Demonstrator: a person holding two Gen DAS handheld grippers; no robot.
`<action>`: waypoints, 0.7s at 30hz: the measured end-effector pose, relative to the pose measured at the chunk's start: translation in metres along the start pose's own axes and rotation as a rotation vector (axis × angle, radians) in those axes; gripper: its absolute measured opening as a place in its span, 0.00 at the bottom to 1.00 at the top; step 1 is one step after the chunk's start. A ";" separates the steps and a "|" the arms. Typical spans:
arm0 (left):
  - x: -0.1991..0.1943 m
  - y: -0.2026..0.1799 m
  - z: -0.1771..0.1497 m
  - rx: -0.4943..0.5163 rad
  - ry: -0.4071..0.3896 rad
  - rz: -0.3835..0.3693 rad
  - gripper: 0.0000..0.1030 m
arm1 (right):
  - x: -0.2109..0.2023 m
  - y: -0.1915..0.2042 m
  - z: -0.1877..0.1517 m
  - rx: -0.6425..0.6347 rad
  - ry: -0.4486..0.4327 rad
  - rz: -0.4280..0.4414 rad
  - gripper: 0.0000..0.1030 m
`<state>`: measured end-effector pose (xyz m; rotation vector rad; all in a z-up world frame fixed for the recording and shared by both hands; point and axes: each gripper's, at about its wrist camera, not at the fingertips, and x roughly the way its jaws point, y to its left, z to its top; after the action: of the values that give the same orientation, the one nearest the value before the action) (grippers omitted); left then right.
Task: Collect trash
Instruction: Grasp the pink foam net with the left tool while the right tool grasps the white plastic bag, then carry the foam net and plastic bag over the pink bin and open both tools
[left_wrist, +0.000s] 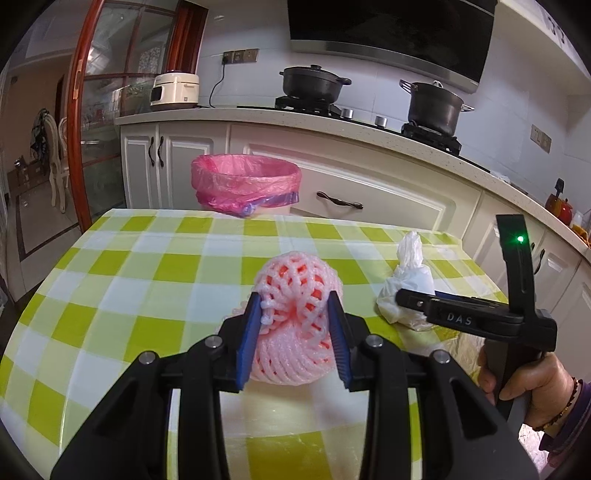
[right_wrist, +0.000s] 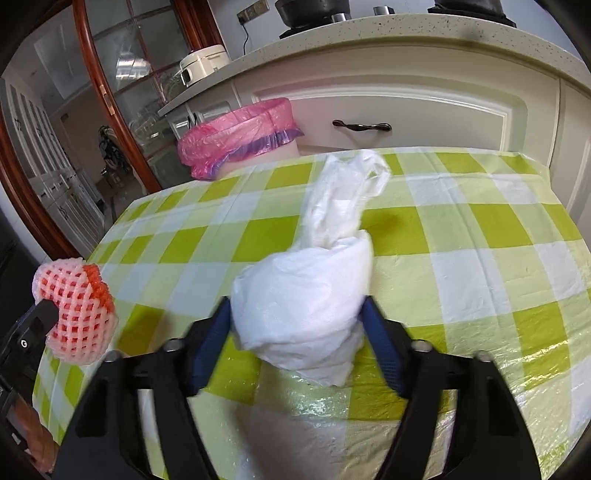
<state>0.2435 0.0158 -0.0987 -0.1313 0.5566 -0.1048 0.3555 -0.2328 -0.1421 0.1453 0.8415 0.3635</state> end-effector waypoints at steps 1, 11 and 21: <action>-0.001 0.002 0.001 -0.006 -0.003 0.001 0.34 | 0.000 0.000 0.000 0.000 0.001 0.001 0.52; -0.023 0.005 0.011 -0.026 -0.058 0.006 0.34 | -0.039 0.026 -0.003 -0.068 -0.055 0.075 0.44; -0.053 0.007 0.039 -0.005 -0.138 0.006 0.35 | -0.092 0.067 0.021 -0.165 -0.177 0.143 0.44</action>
<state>0.2199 0.0333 -0.0397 -0.1409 0.4197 -0.0881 0.2982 -0.2043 -0.0459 0.0827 0.6250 0.5443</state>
